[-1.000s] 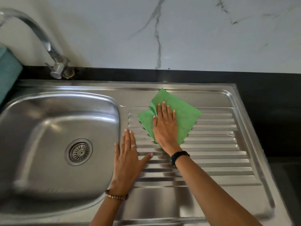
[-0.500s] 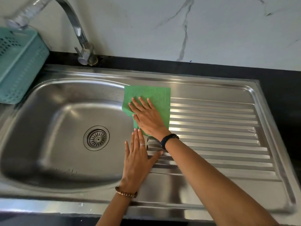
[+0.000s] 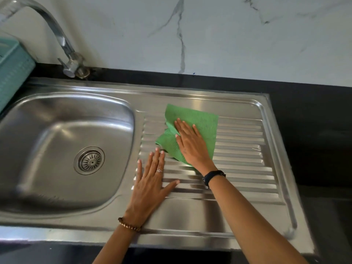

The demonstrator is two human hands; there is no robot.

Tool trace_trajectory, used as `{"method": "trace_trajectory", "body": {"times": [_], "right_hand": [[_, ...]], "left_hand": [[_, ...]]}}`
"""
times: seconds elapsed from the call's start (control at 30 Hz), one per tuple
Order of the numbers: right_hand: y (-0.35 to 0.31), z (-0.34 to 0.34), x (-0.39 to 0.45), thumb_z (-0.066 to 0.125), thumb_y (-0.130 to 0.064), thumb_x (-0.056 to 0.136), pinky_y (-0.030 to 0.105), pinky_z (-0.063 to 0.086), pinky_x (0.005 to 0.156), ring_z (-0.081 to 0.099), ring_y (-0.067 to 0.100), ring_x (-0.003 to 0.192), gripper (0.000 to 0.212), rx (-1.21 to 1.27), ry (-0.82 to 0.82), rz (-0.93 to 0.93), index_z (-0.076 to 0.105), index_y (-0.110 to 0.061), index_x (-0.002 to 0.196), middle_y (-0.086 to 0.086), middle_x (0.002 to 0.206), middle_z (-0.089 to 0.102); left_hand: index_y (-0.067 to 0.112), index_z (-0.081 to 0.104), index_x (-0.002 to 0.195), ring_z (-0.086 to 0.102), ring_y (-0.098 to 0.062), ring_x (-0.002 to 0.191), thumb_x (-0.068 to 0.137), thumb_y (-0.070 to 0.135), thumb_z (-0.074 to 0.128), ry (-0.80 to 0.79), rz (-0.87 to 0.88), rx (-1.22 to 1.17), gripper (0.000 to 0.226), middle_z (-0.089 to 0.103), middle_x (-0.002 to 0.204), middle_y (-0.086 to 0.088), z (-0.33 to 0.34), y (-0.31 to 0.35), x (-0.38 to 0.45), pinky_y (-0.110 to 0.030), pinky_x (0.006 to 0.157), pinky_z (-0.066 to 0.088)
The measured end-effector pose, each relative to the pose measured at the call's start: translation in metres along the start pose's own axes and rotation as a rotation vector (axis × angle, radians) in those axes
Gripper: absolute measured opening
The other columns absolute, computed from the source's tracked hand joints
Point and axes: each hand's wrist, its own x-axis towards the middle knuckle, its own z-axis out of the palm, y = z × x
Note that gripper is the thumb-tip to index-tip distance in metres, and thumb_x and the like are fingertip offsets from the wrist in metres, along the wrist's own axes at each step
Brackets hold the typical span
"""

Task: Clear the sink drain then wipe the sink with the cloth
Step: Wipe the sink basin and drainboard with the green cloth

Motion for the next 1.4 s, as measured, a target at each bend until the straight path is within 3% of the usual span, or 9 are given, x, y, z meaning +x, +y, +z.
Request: {"method": "trace_trajectory", "body": {"times": [0.1,0.2,0.47,0.67,0.83,1.13,1.4], "right_hand": [[0.031,-0.009,-0.017,0.018,-0.032,0.103,0.037,0.005,0.122,0.011,0.014,0.147,0.050,0.007,0.022,0.058,0.013,-0.017,0.150,-0.001,0.159,0.013],[0.063,-0.019,-0.035,0.021,-0.029,0.103,0.036,0.006,0.121,0.015,0.014,0.146,0.049,0.005,0.064,0.137,0.018,-0.016,0.150,0.000,0.158,0.017],[0.140,-0.048,-0.081,0.022,-0.026,0.103,0.043,0.011,0.120,0.014,0.017,0.146,0.049,-0.080,0.077,0.400,0.018,-0.011,0.149,0.005,0.159,0.016],[0.131,-0.043,-0.098,0.020,-0.021,0.103,0.040,0.007,0.121,0.014,0.022,0.146,0.049,-0.025,0.154,0.559,0.017,-0.004,0.149,0.012,0.158,0.015],[0.120,-0.034,-0.127,0.023,-0.021,0.102,0.038,0.005,0.120,0.015,0.022,0.146,0.050,0.002,0.194,0.588,0.018,-0.004,0.149,0.012,0.157,0.017],[0.111,-0.044,-0.090,0.022,-0.022,0.102,0.047,0.007,0.119,0.014,0.026,0.145,0.050,-0.029,0.142,0.650,0.019,-0.005,0.149,0.013,0.158,0.014],[-0.018,-0.004,-0.034,0.022,-0.025,0.102,0.045,0.002,0.121,0.009,0.024,0.147,0.050,0.035,0.119,0.360,0.017,-0.010,0.150,0.010,0.159,0.012]], "left_hand": [[0.027,-0.021,0.141,-0.021,-0.016,0.142,0.074,0.079,0.008,-0.035,0.055,0.070,0.090,-0.022,0.152,0.006,0.014,0.032,0.003,-0.033,0.109,-0.027],[0.029,-0.014,0.142,-0.014,-0.022,0.143,0.070,0.079,-0.006,-0.041,0.081,0.156,0.087,-0.014,0.154,0.003,0.023,0.053,0.004,-0.043,0.110,-0.021],[0.033,-0.024,0.138,-0.023,-0.020,0.141,0.053,0.084,-0.026,-0.111,0.055,0.158,0.099,-0.028,0.150,0.003,0.029,0.066,0.004,-0.044,0.112,-0.018],[0.030,-0.023,0.138,-0.022,-0.019,0.141,0.049,0.087,-0.024,-0.128,0.064,0.119,0.105,-0.028,0.149,0.003,0.026,0.066,0.003,-0.044,0.114,-0.018],[0.031,-0.025,0.137,-0.025,-0.016,0.140,0.049,0.087,-0.024,-0.141,0.072,0.094,0.104,-0.028,0.150,0.002,0.023,0.060,0.002,-0.041,0.113,-0.019],[0.030,-0.020,0.142,-0.029,-0.013,0.138,0.060,0.089,-0.007,-0.105,-0.026,0.009,0.102,-0.031,0.150,0.002,0.004,0.001,-0.024,-0.036,0.113,-0.020],[0.017,-0.026,0.138,-0.024,-0.014,0.138,0.052,0.094,-0.002,-0.026,-0.207,-0.041,0.117,-0.030,0.146,-0.003,0.004,-0.012,-0.036,-0.036,0.113,-0.017]]}}
